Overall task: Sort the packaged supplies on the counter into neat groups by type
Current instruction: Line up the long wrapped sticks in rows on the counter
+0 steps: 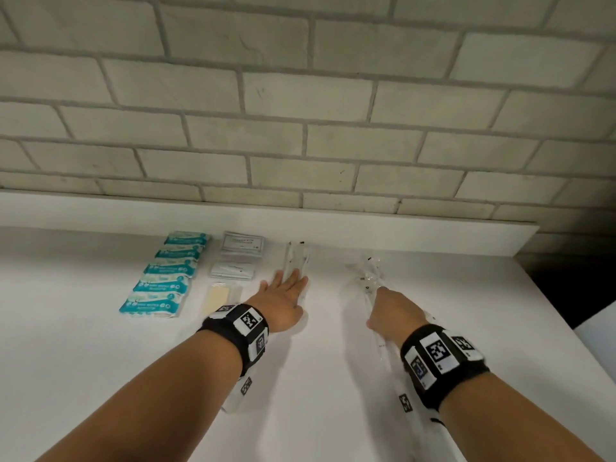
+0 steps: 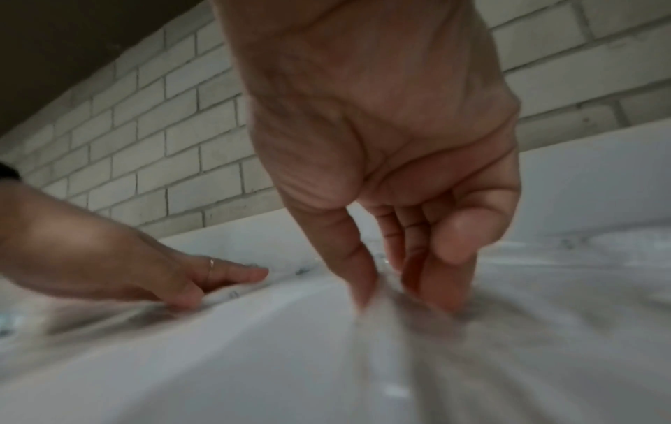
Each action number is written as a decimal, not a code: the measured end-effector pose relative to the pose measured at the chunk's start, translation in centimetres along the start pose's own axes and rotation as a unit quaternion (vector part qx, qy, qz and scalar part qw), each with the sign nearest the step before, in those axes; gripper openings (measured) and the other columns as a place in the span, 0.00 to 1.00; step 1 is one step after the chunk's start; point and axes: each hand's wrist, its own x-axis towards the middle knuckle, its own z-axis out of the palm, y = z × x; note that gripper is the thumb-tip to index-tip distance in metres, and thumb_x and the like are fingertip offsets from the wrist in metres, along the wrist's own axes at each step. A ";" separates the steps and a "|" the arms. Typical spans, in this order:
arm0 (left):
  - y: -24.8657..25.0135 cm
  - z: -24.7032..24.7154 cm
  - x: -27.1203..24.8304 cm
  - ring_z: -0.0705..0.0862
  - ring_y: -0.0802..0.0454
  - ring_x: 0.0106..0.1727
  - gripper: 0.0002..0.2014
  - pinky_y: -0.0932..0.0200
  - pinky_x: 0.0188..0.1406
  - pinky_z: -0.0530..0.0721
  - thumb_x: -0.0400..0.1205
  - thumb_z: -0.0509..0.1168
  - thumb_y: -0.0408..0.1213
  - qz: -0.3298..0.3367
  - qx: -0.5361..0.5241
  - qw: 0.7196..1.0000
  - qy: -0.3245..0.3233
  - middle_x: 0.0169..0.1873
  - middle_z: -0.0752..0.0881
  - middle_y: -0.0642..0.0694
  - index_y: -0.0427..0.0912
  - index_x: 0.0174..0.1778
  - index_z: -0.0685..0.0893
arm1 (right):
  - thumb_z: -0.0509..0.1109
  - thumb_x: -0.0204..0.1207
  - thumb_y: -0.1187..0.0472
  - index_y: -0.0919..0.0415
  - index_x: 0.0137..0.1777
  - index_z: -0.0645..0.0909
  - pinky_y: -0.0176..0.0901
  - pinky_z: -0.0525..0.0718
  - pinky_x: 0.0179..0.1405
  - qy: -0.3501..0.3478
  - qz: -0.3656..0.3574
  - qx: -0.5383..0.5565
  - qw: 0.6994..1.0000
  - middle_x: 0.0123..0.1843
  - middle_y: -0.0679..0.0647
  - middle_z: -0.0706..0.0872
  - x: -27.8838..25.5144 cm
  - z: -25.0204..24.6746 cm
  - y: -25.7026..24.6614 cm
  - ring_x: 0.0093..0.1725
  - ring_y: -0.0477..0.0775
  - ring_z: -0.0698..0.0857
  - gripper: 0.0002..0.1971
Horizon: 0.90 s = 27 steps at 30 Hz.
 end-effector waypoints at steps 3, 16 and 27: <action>0.2 0.4 0.1 0.33 0.44 0.84 0.34 0.41 0.82 0.38 0.86 0.49 0.44 -0.003 0.001 1.000 0.004 0.84 0.34 0.50 0.51 0.84 0.37 | 0.57 0.79 0.70 0.67 0.66 0.70 0.35 0.73 0.30 0.022 -0.016 0.054 0.998 0.39 0.51 0.79 0.8 0.2 -0.7 0.37 0.49 0.78 0.16; 0.6 0.6 0.2 0.32 0.43 0.84 0.35 0.41 0.82 0.36 0.85 0.48 0.45 -0.001 0.002 1.000 0.000 0.84 0.34 0.50 0.50 0.84 0.36 | 0.64 0.77 0.65 0.66 0.61 0.74 0.42 0.77 0.40 0.047 -0.008 0.103 0.994 0.55 0.60 0.83 2.5 -0.2 -3.9 0.51 0.61 0.83 0.14; 0.5 0.6 0.3 0.31 0.44 0.83 0.36 0.39 0.82 0.36 0.85 0.50 0.47 0.007 -0.025 1.000 0.006 0.84 0.34 0.51 0.52 0.84 0.37 | 0.64 0.79 0.45 0.54 0.85 0.53 0.56 0.67 0.76 -0.016 -0.168 0.068 0.983 0.83 0.55 0.63 2.7 1.7 -7.1 0.80 0.63 0.63 0.37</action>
